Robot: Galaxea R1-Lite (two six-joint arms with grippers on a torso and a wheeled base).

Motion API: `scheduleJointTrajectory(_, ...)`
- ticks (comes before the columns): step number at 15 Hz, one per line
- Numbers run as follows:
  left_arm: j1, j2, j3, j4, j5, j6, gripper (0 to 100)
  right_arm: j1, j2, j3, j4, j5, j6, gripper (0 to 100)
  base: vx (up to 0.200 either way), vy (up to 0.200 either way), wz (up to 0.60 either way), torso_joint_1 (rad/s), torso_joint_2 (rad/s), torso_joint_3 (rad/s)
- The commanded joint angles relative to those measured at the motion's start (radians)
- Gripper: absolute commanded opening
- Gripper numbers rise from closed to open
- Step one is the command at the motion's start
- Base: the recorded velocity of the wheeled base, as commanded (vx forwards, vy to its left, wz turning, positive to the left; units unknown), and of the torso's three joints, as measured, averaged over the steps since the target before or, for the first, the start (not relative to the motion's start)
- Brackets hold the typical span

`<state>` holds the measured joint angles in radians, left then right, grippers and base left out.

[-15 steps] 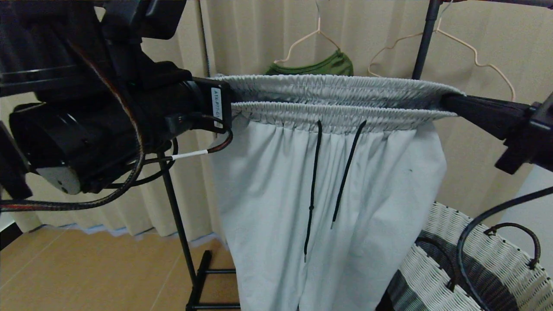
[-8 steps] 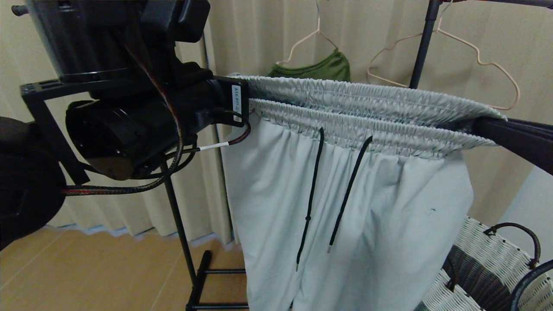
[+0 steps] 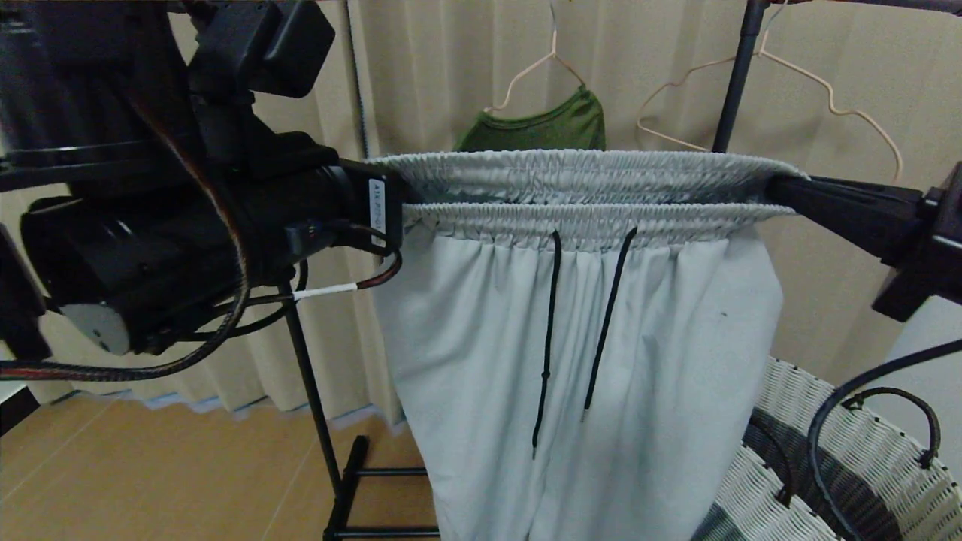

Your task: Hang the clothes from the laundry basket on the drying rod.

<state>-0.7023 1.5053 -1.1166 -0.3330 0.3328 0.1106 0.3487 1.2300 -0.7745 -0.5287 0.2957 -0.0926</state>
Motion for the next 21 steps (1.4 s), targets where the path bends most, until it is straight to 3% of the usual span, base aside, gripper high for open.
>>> scheduleJointTrajectory(1,0.0,-0.105,0.044,0.057,-0.063,0.001,0,-0.013,0.128,-0.063,-0.042,-0.043,-0.001,0,0.0,0.0,0.0,0.0,0.0,0.0)
scheduleJointTrajectory(3,0.0,-0.165,0.073,0.109,-0.146,0.003,0,-0.013,0.194,-0.112,-0.089,-0.081,0.001,0,0.0,0.0,0.0,0.0,0.0,0.0)
scheduleJointTrajectory(7,-0.005,-0.237,0.127,0.114,-0.293,0.003,0,-0.01,0.301,-0.189,-0.177,-0.093,0.022,0,0.0,0.0,0.0,0.0,0.0,0.0)
scheduleJointTrajectory(11,-0.023,-0.266,0.141,0.114,-0.357,-0.005,0,-0.008,0.342,-0.218,-0.226,-0.092,0.07,0,0.0,0.0,0.0,0.0,0.0,0.0)
scheduleJointTrajectory(15,-0.042,-0.264,0.153,0.109,-0.356,-0.002,0,-0.008,0.33,-0.212,-0.231,-0.095,0.07,0,0.0,0.0,0.0,0.0,0.0,0.0)
scheduleJointTrajectory(18,0.001,-0.228,0.126,0.106,-0.324,0.003,0,-0.014,0.299,-0.204,-0.212,-0.096,0.068,0,0.0,0.0,0.0,0.0,0.0,0.0)
scheduleJointTrajectory(21,0.061,-0.134,0.046,0.095,-0.179,0.006,0,-0.031,0.235,-0.204,-0.134,-0.096,0.068,0,0.0,0.0,0.0,0.0,0.0,0.0)
